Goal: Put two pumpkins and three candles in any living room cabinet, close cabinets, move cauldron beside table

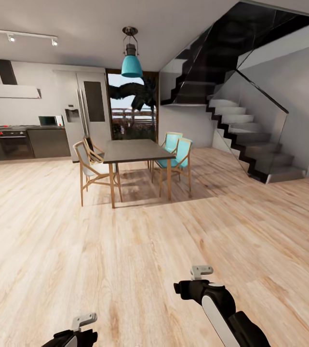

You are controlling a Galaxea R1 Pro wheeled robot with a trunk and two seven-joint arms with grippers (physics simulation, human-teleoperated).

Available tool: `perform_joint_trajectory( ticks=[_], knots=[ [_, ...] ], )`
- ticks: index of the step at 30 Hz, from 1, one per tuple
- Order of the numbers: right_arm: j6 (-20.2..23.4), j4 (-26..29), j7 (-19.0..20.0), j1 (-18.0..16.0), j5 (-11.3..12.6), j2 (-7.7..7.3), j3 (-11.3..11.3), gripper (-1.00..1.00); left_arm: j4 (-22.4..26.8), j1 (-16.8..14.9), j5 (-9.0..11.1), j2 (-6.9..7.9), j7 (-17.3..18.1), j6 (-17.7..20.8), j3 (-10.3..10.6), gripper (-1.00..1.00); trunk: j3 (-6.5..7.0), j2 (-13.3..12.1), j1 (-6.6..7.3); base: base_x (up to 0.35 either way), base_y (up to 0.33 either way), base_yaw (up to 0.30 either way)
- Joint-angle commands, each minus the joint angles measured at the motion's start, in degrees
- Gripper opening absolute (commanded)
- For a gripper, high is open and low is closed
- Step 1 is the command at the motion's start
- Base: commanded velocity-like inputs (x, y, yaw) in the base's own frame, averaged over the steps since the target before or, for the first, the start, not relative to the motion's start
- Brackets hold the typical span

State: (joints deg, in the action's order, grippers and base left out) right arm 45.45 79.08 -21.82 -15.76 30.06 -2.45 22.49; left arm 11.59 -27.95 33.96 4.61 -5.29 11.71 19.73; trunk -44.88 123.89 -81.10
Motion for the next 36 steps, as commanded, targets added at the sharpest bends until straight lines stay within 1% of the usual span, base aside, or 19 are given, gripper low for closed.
perform_joint_trajectory(
  ticks=[1, 19, 36],
  knots=[
    [0.08, 0.08, -0.60, -0.06, 0.59, -0.07, 0.16, 1.00, 0.19, 0.00, 0.59, 0.05, -0.56, 0.32, 0.49, 1.00, -0.24, 0.44, -0.22, 0.000, 0.000, 0.000],
    [0.08, 0.11, -0.60, -0.06, 0.62, -0.16, 0.27, 1.00, 0.19, 0.00, 0.17, -0.10, -0.62, 0.33, 1.22, 1.00, -3.48, 7.66, -4.17, 0.000, 0.000, 0.000],
    [0.08, 0.18, -0.60, -0.06, 0.63, -0.21, 0.27, 1.00, 0.24, 0.00, -0.11, -0.13, 0.06, 0.33, 1.32, 1.00, -6.53, 14.48, -7.90, 0.000, 0.000, 0.000]
  ],
)
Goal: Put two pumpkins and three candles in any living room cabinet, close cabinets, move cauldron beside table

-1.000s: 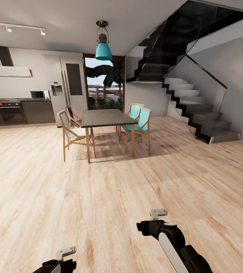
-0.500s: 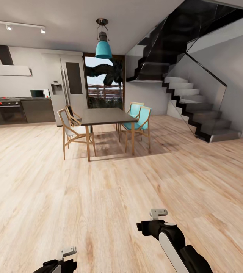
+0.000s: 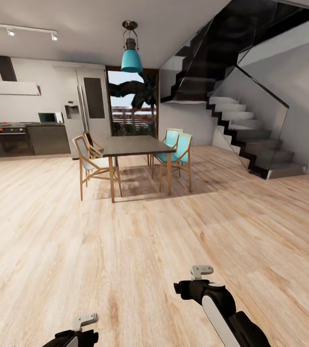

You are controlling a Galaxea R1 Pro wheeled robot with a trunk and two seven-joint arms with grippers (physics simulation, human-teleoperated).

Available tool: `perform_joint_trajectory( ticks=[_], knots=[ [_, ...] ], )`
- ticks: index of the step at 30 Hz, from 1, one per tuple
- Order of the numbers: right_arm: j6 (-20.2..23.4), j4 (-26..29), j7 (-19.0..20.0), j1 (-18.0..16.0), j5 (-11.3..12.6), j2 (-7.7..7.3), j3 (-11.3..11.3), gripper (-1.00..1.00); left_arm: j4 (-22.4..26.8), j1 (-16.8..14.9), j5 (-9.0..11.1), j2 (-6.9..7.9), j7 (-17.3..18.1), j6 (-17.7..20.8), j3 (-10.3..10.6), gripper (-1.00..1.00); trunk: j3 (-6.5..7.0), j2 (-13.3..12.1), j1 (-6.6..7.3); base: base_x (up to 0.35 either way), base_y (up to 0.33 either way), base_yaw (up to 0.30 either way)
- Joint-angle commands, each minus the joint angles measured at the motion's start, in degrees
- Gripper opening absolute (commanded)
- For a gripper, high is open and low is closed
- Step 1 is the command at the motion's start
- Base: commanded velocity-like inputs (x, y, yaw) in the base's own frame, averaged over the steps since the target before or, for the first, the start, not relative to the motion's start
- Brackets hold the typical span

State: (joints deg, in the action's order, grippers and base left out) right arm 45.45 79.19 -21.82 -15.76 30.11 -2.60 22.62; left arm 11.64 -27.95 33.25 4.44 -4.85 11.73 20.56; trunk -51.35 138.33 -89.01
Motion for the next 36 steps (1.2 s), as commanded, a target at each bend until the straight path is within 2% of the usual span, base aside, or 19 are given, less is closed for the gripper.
perform_joint_trajectory(
  ticks=[1, 4, 7, 9, 12, 19, 21, 22, 24, 25, 27, 29, 36],
  knots=[
    [0.08, 0.28, -0.60, -0.06, 0.60, -0.10, 0.16, 1.00, 0.20, 0.00, 0.59, 0.03, -0.37, 0.31, 0.50, 1.00, -0.24, 0.44, -0.21, 0.000, 0.000, 0.000],
    [0.02, 3.12, -0.45, 0.03, 0.73, -0.37, 0.06, 1.00, 0.21, 0.00, 0.59, 0.00, -0.35, 0.31, 0.52, 1.00, -0.78, 1.64, -0.87, 0.000, 0.000, 0.000],
    [-0.05, 9.02, -0.20, 3.12, 0.86, -0.71, -0.08, 1.00, 0.22, 0.00, 0.59, -0.02, -0.41, 0.28, 0.53, 1.00, -1.32, 2.85, -1.53, 0.000, 0.000, 0.000],
    [-0.07, 10.32, -0.13, 4.01, 0.89, -0.78, -0.11, 1.00, 0.22, 0.00, 0.59, -0.01, -0.42, 0.25, 0.52, 1.00, -1.68, 3.65, -1.97, 0.000, 0.000, 0.000],
    [-0.24, 11.12, -0.10, 4.57, 0.87, -1.10, -0.28, 1.00, 0.22, 0.00, 0.59, -0.03, -0.42, 0.24, 0.53, 1.00, -2.22, 4.85, -2.63, 0.000, 0.000, 0.000],
    [-0.95, 11.64, 0.24, 4.99, 0.92, -1.90, -0.87, 1.00, 0.22, 0.00, 0.59, -0.10, -0.43, 0.23, 0.52, 1.00, -3.76, 5.00, -2.84, 0.000, 0.000, 0.000],
    [-1.01, 11.66, 2.96, 5.01, 0.92, -1.98, -2.50, 1.00, 0.22, 0.00, 0.59, -0.12, -0.43, 0.22, 0.53, 1.00, -4.21, 5.03, -2.89, 0.000, 0.000, 0.000],
    [-1.01, 11.67, 6.83, 5.09, 0.92, -2.01, -4.38, 1.00, 0.22, 0.00, 0.59, -0.12, -0.43, 0.22, 0.53, 1.00, -4.43, 5.04, -2.91, 0.000, 0.000, 0.000],
    [-1.00, 11.67, 11.92, 5.53, 0.90, -2.02, -6.83, 1.00, 0.22, 0.00, 0.59, -0.12, -0.43, 0.22, 0.53, 1.00, -4.87, 5.07, -2.97, 0.000, 0.000, 0.000],
    [-0.94, 11.68, 17.29, 6.28, 0.87, -2.04, -9.51, 1.00, 0.22, 0.00, 0.59, -0.13, -0.43, 0.22, 0.53, 1.00, -5.09, 5.08, -2.99, 0.000, 0.000, 0.000],
    [-0.93, 11.68, 23.51, 7.33, 0.73, -2.07, -12.81, 1.00, 0.22, 0.00, 0.59, -0.13, -0.43, 0.22, 0.53, 1.00, -5.54, 5.11, -3.04, 0.000, 0.000, 0.000],
    [-1.00, 11.69, 26.82, 7.88, 0.63, -2.21, -14.64, 1.00, 0.22, 0.00, 0.59, -0.13, -0.43, 0.22, 0.53, 1.00, -5.98, 5.13, -3.09, 0.000, 0.000, 0.000],
    [-3.10, 11.76, 30.30, 8.41, 0.36, -2.43, -15.66, 1.00, 0.22, 0.00, 0.59, -0.13, -0.43, 0.22, 0.53, 1.00, -7.53, 5.23, -3.28, 0.000, 0.000, 0.000]
  ],
)
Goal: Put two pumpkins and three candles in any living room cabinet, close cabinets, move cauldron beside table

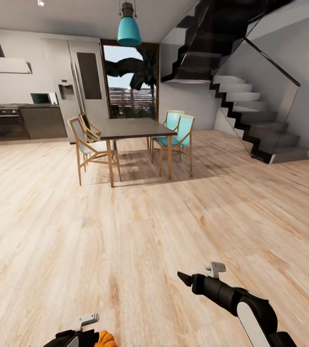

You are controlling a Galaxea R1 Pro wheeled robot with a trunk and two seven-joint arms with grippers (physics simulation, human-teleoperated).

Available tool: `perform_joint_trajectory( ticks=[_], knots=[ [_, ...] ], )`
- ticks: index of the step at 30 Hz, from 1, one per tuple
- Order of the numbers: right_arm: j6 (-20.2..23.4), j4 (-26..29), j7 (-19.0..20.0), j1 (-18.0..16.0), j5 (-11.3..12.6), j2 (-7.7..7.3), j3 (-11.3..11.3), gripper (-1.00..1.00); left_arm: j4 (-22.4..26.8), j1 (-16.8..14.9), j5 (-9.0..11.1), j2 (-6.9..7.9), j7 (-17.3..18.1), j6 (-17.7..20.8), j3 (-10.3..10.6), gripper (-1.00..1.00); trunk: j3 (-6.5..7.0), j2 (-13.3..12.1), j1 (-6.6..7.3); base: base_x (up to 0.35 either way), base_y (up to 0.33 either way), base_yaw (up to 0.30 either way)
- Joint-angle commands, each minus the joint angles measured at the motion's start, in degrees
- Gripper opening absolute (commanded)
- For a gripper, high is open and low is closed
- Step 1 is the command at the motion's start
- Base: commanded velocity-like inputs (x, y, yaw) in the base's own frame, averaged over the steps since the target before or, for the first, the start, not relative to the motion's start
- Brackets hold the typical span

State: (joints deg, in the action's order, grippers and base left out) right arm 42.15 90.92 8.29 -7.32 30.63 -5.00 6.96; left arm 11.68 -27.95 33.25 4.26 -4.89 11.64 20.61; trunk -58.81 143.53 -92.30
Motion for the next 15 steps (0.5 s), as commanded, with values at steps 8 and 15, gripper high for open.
perform_joint_trajectory(
  ticks=[8, 15],
  knots=[
    [-0.62, 0.00, 1.66, 0.06, -0.36, -0.50, 0.77, 1.00, 0.19, 0.00, 0.59, 0.05, -0.39, 0.27, 0.44, 1.00, -1.83, 0.13, -0.19, 0.000, 0.000, 0.000],
    [-0.08, -0.03, 13.92, 0.03, -0.47, -3.99, 1.80, 1.00, 0.19, 0.00, 0.59, 0.05, -0.39, 0.23, 0.44, 1.00, -3.38, 0.23, -0.37, 0.000, 0.000, 0.000]
  ],
)
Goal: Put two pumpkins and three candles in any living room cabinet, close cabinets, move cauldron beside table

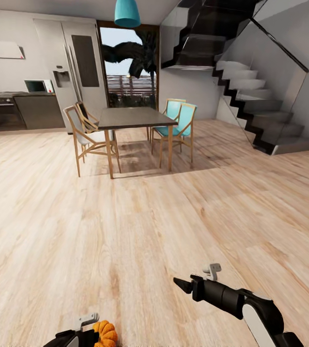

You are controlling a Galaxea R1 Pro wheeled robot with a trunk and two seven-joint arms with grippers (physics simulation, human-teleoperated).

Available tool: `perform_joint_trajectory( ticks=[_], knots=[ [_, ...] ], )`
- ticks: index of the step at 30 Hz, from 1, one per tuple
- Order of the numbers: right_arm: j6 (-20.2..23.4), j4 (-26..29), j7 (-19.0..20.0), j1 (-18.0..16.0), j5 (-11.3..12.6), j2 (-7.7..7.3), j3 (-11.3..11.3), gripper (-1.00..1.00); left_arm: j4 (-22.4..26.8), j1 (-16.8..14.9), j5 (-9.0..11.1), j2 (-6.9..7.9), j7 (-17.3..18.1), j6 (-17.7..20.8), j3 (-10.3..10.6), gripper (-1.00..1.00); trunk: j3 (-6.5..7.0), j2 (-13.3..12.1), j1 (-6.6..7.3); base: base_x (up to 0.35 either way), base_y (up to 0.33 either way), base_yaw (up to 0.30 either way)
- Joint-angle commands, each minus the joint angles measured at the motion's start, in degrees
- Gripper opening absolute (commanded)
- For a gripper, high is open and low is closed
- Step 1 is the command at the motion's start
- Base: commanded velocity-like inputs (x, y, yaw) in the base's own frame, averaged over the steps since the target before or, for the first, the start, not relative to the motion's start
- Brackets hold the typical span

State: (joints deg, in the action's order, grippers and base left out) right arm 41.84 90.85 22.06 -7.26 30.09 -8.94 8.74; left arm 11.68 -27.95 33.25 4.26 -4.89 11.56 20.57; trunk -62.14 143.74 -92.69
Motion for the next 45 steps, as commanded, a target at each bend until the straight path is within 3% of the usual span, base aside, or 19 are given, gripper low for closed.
perform_joint_trajectory(
  ticks=[1, 3, 9, 23, 33, 45],
  knots=[
    [0.26, 0.03, 1.36, -0.03, 0.07, -0.36, 0.08, 1.00, 0.19, 0.01, 0.59, 0.05, -0.38, 0.31, 0.47, 1.00, -0.28, 0.04, -0.01, 0.000, 0.000, 0.000],
    [0.49, 0.02, 4.41, -0.04, 0.06, -1.09, 0.16, 1.00, 0.19, 0.01, 0.59, 0.05, -0.38, 0.31, 0.47, 1.00, -0.72, 0.06, -0.06, 0.000, 0.000, 0.000],
    [2.01, -0.09, 7.42, 0.00, -0.01, -1.74, 0.21, 1.00, 0.26, 0.01, 0.59, 0.05, -0.38, 0.31, 0.45, 1.00, -0.72, 0.06, -0.06, 0.000, 0.000, 0.000],
    [2.45, -0.44, 7.76, -0.03, -0.19, -1.95, 0.22, 1.00, 0.44, 0.01, 0.59, -0.05, -0.52, 0.36, 0.44, 1.00, -0.72, 0.06, -0.06, 0.029, -0.002, 0.000],
    [2.46, -0.49, 7.67, -0.04, -0.21, -1.96, 0.22, 1.00, 0.75, 0.07, 0.59, -1.14, -0.88, -0.08, 0.44, 1.00, -0.72, 0.06, -0.06, 0.059, -0.023, 0.000],
    [2.46, -0.50, 7.68, -0.04, -0.21, -1.95, 0.22, 1.00, 0.54, 0.09, 0.59, -1.35, -0.91, -0.22, 0.44, 1.00, -0.72, 0.06, -0.06, 0.041, -0.048, 0.000]
  ],
)
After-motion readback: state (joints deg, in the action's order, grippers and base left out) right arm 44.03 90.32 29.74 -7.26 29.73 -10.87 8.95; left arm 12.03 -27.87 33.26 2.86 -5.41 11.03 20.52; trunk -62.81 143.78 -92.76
